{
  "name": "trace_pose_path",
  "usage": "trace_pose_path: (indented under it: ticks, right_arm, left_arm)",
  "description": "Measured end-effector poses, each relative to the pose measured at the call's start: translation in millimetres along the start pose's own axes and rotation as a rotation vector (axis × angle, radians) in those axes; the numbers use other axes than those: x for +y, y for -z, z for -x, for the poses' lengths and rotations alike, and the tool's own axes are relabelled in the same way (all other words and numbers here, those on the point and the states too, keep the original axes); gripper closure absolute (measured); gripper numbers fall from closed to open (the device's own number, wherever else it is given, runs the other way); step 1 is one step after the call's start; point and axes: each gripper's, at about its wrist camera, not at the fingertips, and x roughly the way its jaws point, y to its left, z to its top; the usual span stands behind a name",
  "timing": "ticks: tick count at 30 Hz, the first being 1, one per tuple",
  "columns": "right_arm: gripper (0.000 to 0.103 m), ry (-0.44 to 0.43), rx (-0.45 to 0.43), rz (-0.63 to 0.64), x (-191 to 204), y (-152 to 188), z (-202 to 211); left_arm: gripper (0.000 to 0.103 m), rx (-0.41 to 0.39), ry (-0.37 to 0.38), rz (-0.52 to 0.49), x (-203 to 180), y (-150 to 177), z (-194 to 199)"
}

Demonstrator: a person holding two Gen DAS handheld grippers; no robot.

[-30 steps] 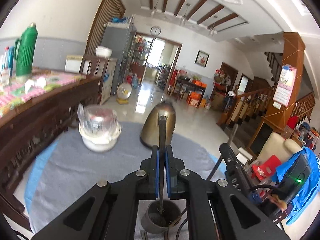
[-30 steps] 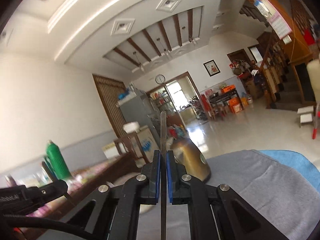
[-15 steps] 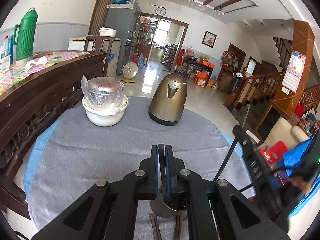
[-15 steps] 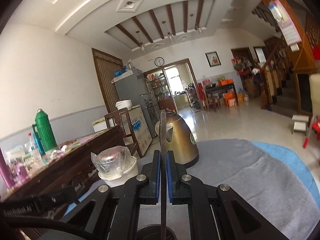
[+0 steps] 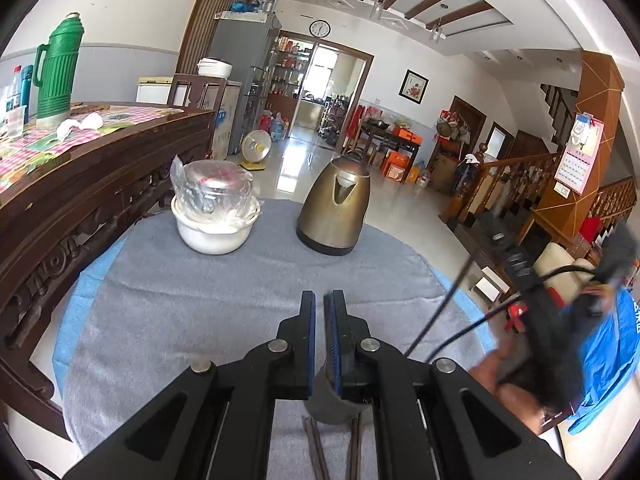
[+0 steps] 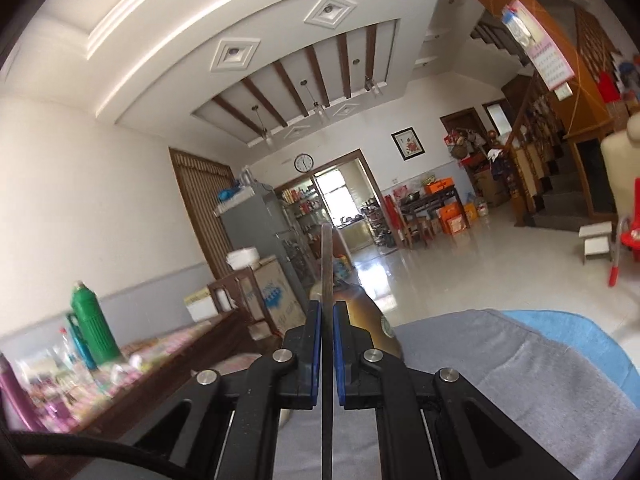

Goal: Organize utensils
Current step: 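Lower the chopsticks into the grey cup and open both grippers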

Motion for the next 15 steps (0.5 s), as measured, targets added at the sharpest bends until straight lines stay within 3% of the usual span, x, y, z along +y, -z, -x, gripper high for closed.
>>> trace_pose_path:
  ticks: [4,9,11,15]
  right_arm:
    - [0.096,0.012,0.063,-0.002,-7,24,-9]
    - [0.092,-0.038,0.176,-0.015,-21,33,-1]
    - [0.075,-0.071,0.225,-0.04,-31,34,9]
    - [0.071,-0.081,0.245,-0.087,-52,40,48]
  left_arm:
    - [0.094,-0.003,-0.026,-0.019,10,14,14]
    - [0.069,0.002,-0.072,-0.042,24,38,33]
    - [0.069,0.013,-0.086,-0.036,30,50,38]
    - [0.069,0.078,-0.104,-0.015,40,77,39]
